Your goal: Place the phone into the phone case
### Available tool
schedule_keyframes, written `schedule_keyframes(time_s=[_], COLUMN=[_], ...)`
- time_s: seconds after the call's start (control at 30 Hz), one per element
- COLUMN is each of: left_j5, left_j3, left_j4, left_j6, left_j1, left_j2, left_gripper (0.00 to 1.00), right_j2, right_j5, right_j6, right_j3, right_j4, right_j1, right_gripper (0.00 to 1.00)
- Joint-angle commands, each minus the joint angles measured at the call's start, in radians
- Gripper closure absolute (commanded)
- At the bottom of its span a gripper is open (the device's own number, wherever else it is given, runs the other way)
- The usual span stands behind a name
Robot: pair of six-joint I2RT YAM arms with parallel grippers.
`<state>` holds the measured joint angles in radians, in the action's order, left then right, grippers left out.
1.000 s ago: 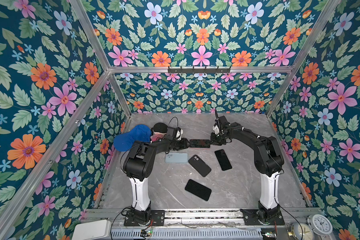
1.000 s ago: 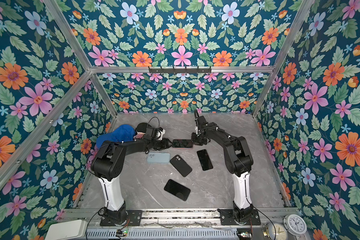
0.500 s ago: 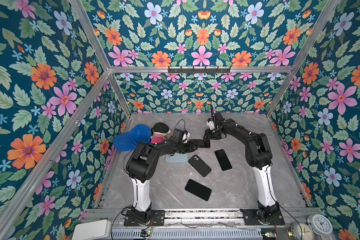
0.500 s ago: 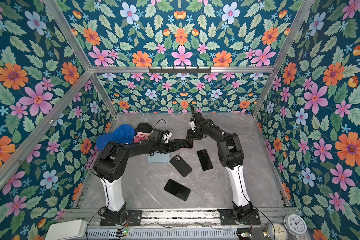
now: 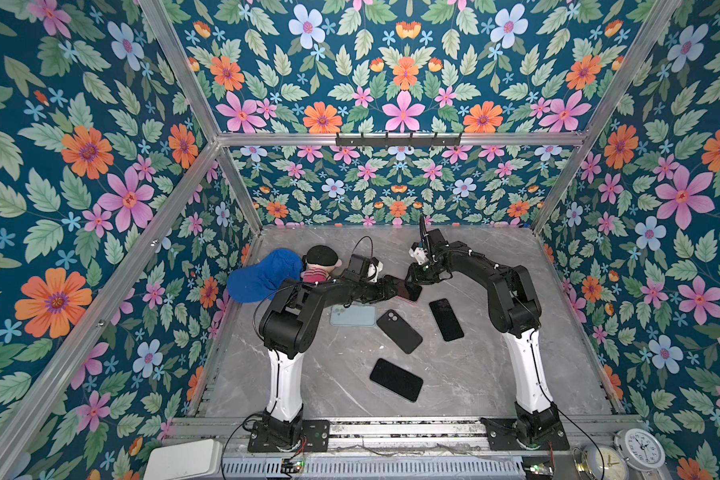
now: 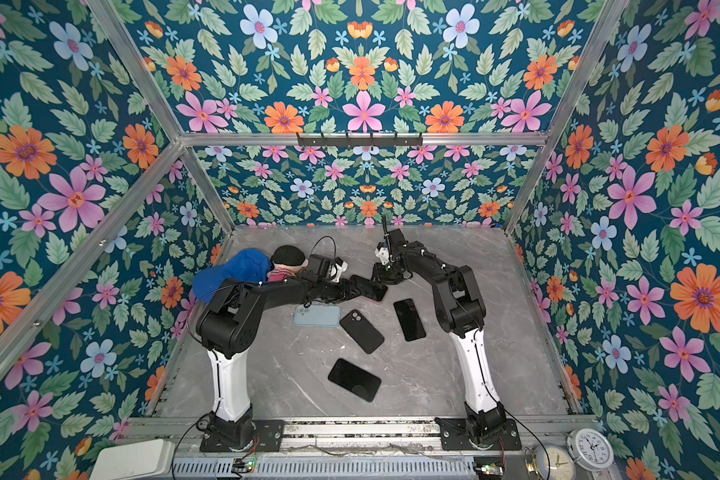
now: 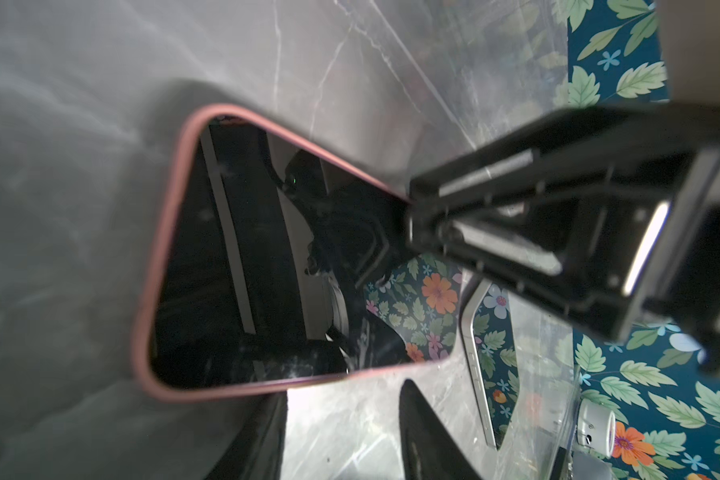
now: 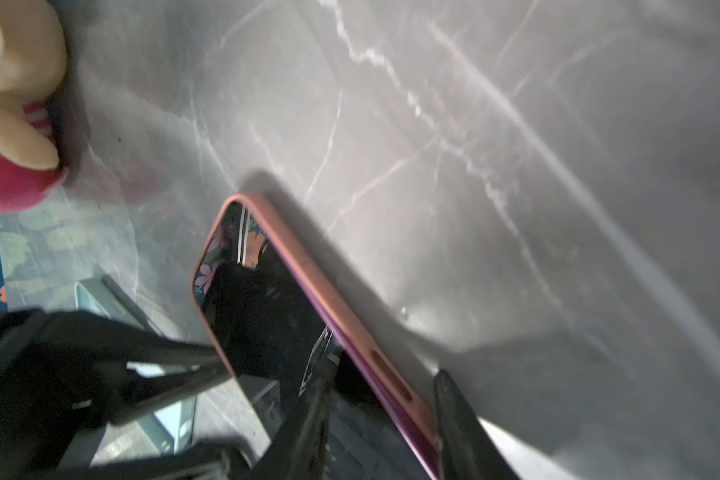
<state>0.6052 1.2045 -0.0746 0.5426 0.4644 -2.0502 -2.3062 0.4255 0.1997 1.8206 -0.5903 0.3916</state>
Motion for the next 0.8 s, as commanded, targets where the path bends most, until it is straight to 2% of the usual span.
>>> schedule_keyframes(time_s=[0.0,0.37,0.53,0.77], left_j5=[-0.020,-0.002,0.002,-0.028], left_j3=[0.029,0.191,0.250,0.194], left_j4=[0.069,0.093,0.105,0.136], left_j6=[-0.011,-0.014,-0.010,-0.029], left_j1=[0.005,0.041,0.050,0.039], left_j2=[-0.029,-0.140,-0.174,-0.121], left_gripper=[0.54,0.56,0.56,0.56], right_j2=[0.034,0.160,0.176,0.194], right_j5=[0.026,0.022,0.004,-0.007], right_j6=[0.000,0.070,0.105,0.156], right_j3=[-0.053,-0.264,-0.295,-0.284], right_j4=[-0.006,0.070,0.095,0.090], right_j1=[0.009,0.015,0.013,0.013], right_gripper=[0.61,0.67,0.68,0.65])
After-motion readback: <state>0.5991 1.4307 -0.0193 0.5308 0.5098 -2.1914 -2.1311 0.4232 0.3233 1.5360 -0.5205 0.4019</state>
